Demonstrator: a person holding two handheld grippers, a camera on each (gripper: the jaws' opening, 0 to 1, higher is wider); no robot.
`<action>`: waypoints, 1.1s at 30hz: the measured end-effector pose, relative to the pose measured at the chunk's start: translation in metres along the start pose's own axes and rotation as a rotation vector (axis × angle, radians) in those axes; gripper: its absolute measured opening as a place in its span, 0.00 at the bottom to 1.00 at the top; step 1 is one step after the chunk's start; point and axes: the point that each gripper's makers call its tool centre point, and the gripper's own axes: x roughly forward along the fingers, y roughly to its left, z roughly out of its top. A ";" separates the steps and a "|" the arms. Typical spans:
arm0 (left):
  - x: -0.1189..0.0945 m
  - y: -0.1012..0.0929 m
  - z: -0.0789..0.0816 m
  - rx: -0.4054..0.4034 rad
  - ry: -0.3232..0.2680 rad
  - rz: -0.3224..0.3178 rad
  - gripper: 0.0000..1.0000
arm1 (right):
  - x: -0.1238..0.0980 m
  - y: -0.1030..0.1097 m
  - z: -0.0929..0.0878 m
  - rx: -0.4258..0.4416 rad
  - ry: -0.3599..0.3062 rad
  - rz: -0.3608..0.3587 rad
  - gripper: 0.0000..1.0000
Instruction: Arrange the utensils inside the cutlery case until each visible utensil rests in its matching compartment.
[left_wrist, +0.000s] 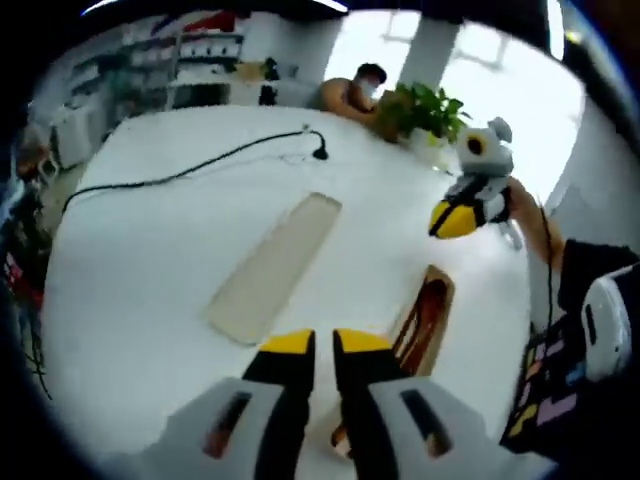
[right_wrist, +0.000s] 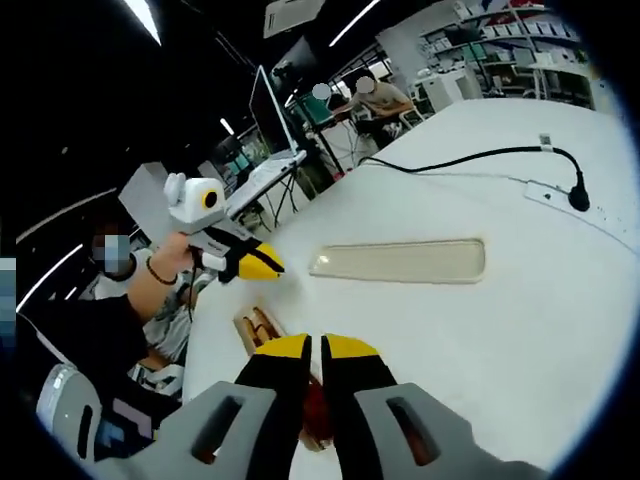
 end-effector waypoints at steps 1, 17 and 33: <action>-0.001 0.003 0.002 -0.026 -0.021 0.002 0.09 | -0.001 -0.004 0.000 -0.013 0.002 -0.019 0.03; -0.002 0.039 0.005 -0.333 -0.133 0.072 0.42 | -0.005 -0.095 0.030 -0.087 -0.008 -0.222 0.13; 0.012 0.033 -0.002 -0.466 -0.050 0.069 0.64 | 0.001 -0.150 0.064 -0.074 0.132 -0.343 0.21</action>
